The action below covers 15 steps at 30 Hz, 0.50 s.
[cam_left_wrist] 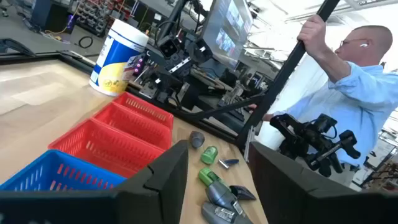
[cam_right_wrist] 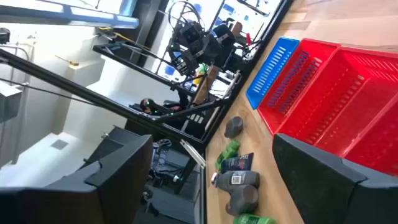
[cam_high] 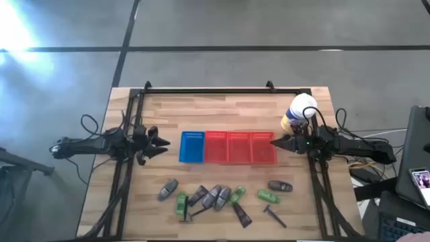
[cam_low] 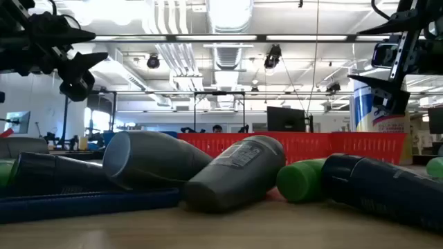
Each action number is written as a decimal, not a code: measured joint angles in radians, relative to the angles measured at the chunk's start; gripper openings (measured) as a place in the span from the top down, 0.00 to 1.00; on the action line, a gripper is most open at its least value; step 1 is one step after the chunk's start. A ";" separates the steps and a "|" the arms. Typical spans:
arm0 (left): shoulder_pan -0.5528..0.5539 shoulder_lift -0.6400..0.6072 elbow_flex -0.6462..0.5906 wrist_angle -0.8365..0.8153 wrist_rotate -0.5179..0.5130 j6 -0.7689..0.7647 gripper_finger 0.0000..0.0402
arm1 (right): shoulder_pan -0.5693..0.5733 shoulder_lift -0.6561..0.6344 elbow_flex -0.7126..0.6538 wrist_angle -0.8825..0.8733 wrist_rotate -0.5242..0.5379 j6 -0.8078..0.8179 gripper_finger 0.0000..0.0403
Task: Pick & Place Travel size toiletries
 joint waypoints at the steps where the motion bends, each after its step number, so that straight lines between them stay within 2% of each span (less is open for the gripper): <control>1: 0.000 0.000 0.000 0.000 0.000 0.000 0.57 | 0.000 0.000 0.000 0.000 0.000 0.002 0.18; 9: 0.000 0.000 0.000 0.000 0.000 0.000 0.57 | 0.000 0.000 0.000 0.000 0.000 0.001 0.12; 15: 0.000 0.000 0.000 0.000 0.000 0.000 0.57 | 0.000 0.000 0.000 0.000 0.000 0.001 0.12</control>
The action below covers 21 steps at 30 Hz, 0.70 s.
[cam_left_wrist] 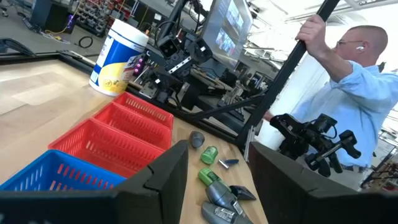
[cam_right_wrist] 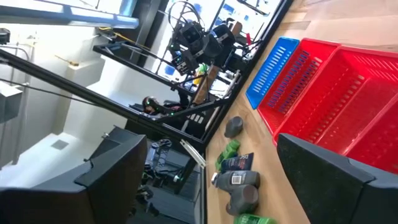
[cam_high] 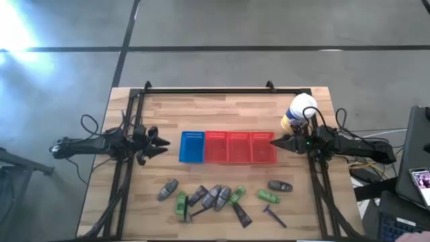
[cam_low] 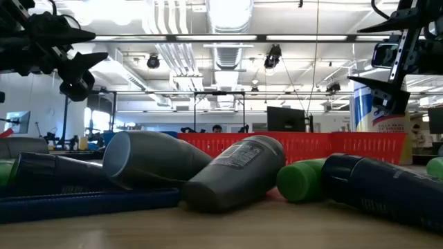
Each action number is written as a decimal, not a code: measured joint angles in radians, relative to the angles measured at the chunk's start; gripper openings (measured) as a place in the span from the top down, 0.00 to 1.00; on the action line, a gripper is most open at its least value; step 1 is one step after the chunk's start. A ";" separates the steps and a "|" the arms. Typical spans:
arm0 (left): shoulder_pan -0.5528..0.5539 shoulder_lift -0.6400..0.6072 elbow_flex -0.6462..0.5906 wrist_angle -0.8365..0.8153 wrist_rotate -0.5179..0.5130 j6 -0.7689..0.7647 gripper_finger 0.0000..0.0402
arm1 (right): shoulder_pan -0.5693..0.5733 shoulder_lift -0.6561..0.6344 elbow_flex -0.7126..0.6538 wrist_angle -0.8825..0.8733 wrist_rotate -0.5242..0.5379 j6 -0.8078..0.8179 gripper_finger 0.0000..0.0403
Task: Pick & Place Travel size toiletries
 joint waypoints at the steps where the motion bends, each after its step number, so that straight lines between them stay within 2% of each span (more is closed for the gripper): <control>1: 0.000 0.000 0.000 0.000 0.000 0.000 0.57 | 0.000 0.000 0.000 0.000 0.000 0.000 0.12; 17: 0.000 0.000 0.000 0.000 0.000 0.000 0.57 | 0.000 0.000 0.000 0.000 0.000 0.000 0.23; 21: 0.000 0.000 0.000 0.000 0.000 0.000 0.57 | 0.000 0.000 0.000 0.005 0.097 0.078 0.26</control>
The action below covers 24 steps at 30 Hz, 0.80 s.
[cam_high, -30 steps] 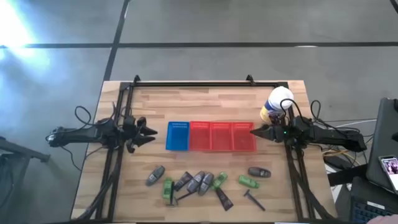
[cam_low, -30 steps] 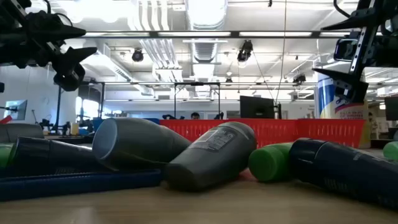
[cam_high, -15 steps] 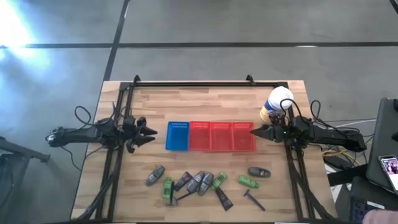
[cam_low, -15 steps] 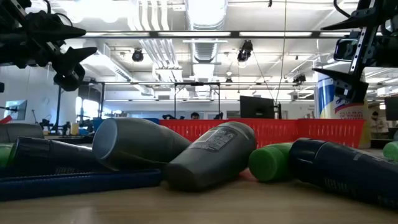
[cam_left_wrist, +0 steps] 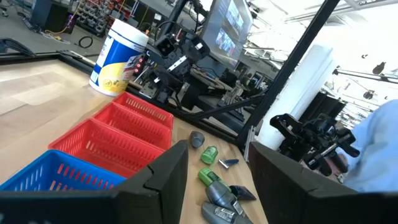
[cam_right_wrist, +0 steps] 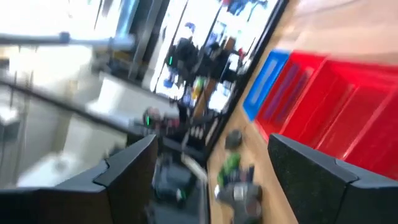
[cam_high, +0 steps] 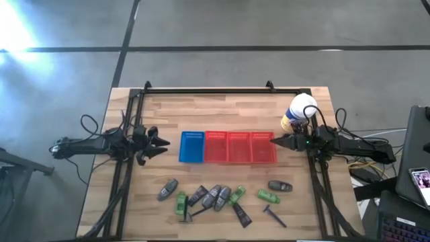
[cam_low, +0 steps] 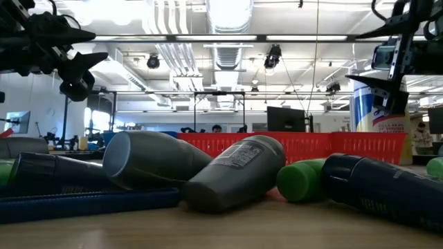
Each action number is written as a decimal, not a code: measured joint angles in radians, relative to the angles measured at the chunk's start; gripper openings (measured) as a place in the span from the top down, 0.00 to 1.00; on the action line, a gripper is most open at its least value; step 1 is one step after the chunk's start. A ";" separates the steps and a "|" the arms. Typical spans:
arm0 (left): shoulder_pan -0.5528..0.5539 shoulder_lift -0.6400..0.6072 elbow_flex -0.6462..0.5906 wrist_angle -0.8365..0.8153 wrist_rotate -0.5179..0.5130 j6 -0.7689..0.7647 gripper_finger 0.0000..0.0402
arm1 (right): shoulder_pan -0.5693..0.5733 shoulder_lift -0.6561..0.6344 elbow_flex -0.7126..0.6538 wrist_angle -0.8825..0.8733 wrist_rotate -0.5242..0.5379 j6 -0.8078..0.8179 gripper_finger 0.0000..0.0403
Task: Pick & Place Travel size toiletries
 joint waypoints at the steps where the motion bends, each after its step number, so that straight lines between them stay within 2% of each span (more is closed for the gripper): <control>1: 0.000 0.000 0.000 0.000 0.000 0.000 0.57 | 0.000 0.000 0.000 0.000 0.018 0.015 0.26; 7: 0.000 0.000 0.000 0.000 0.000 0.000 0.57 | 0.002 0.000 0.000 0.008 0.049 0.063 0.30; 13: 0.000 0.000 0.000 0.000 0.000 0.000 0.57 | 0.014 0.003 0.002 0.146 -0.198 -0.083 0.34; 16: 0.000 0.000 0.000 0.000 0.000 0.000 0.57 | 0.012 0.002 0.001 0.145 -0.186 -0.104 0.35; 24: 0.000 0.000 0.000 0.000 0.000 0.000 0.57 | 0.012 0.007 0.001 0.299 -0.098 0.048 0.39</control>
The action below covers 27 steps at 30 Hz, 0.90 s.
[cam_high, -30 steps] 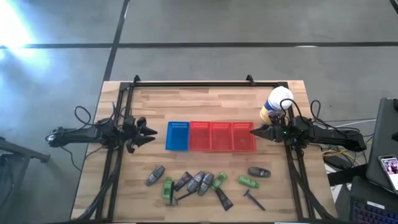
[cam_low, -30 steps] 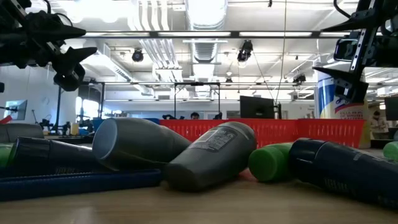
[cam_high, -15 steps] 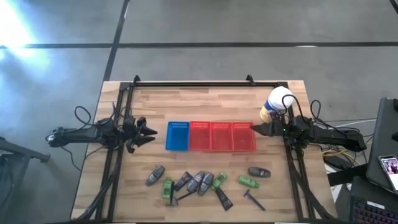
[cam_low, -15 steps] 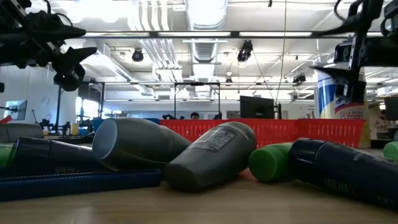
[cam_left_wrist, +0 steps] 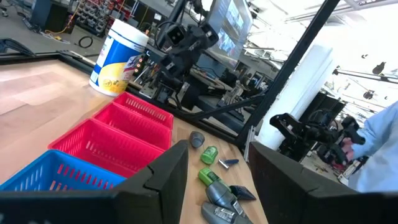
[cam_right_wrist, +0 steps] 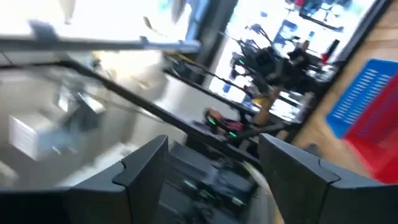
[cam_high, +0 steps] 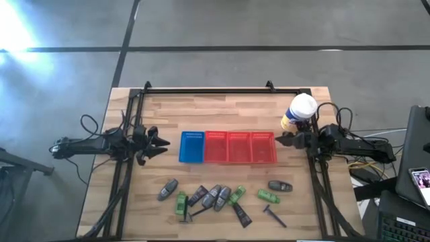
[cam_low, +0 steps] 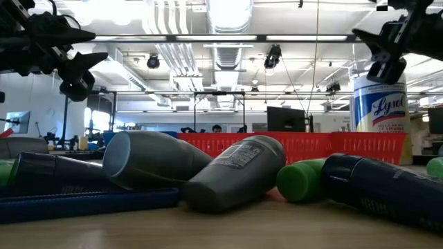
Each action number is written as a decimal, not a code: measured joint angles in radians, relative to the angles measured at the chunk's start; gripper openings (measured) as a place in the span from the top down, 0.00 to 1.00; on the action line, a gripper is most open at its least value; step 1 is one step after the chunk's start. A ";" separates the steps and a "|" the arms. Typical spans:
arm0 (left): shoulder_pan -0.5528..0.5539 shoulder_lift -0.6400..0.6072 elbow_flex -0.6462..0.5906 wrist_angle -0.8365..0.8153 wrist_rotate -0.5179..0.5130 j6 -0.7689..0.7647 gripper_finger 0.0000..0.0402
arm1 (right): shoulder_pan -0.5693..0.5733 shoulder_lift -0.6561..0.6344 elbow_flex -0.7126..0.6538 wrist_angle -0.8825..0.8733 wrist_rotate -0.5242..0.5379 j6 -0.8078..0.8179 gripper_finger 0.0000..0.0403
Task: Pick & Place Travel size toiletries
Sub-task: Put the black deodorant into the left red bin
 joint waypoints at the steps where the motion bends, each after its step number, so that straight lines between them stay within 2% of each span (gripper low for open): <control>1: 0.000 0.000 0.000 0.000 0.000 0.000 0.57 | 0.000 0.006 0.000 0.008 0.001 0.026 0.39; 5: 0.000 0.000 0.000 0.000 0.000 0.000 0.57 | 0.025 0.077 0.005 -0.015 -0.029 0.162 0.38; 9: 0.000 0.001 0.000 0.000 0.000 0.000 0.57 | 0.112 0.220 0.116 -0.220 -0.035 0.166 0.39; 15: 0.000 0.005 0.000 0.000 0.000 0.000 0.57 | 0.295 0.507 0.434 -0.783 -0.041 0.070 0.42; 18: 0.000 0.005 0.000 0.000 0.000 0.000 0.57 | 0.385 0.674 0.585 -1.099 0.003 0.022 0.41; 21: 0.000 0.006 0.000 0.000 0.000 0.000 0.57 | 0.459 0.845 0.709 -1.331 0.036 -0.059 0.38; 24: 0.000 0.007 0.000 0.000 0.000 0.000 0.57 | 0.526 1.010 0.796 -1.461 0.052 -0.176 0.34; 27: 0.000 0.008 0.000 0.000 0.000 0.000 0.57 | 0.586 1.153 0.863 -1.472 0.052 -0.297 0.28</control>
